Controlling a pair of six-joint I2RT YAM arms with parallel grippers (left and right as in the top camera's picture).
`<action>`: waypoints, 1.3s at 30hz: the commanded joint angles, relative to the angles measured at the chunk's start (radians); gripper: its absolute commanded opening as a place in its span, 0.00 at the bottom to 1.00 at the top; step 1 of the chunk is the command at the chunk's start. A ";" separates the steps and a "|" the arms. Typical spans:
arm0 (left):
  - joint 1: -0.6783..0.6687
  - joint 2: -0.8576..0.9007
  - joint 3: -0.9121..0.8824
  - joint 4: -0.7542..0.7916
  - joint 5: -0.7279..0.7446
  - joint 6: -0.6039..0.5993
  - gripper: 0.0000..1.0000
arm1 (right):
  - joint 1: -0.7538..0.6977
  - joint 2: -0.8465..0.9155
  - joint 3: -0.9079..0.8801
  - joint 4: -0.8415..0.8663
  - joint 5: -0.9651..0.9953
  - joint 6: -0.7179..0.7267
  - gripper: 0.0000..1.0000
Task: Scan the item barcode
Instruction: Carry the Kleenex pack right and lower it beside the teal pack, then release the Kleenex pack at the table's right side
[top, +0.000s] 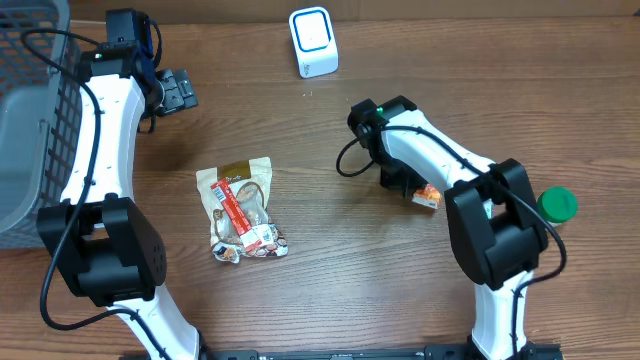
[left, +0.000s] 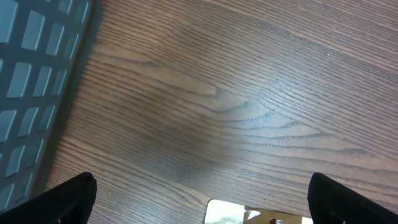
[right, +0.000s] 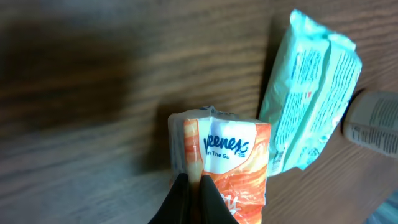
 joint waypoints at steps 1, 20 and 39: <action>0.004 -0.013 0.008 0.001 0.005 0.011 1.00 | -0.015 -0.151 -0.034 0.016 -0.013 -0.024 0.04; 0.004 -0.013 0.008 0.001 0.005 0.011 1.00 | -0.326 -0.457 -0.535 0.547 -0.495 -0.327 0.04; 0.004 -0.013 0.008 0.001 0.005 0.011 1.00 | -0.329 -0.457 -0.572 0.515 -0.337 -0.428 0.15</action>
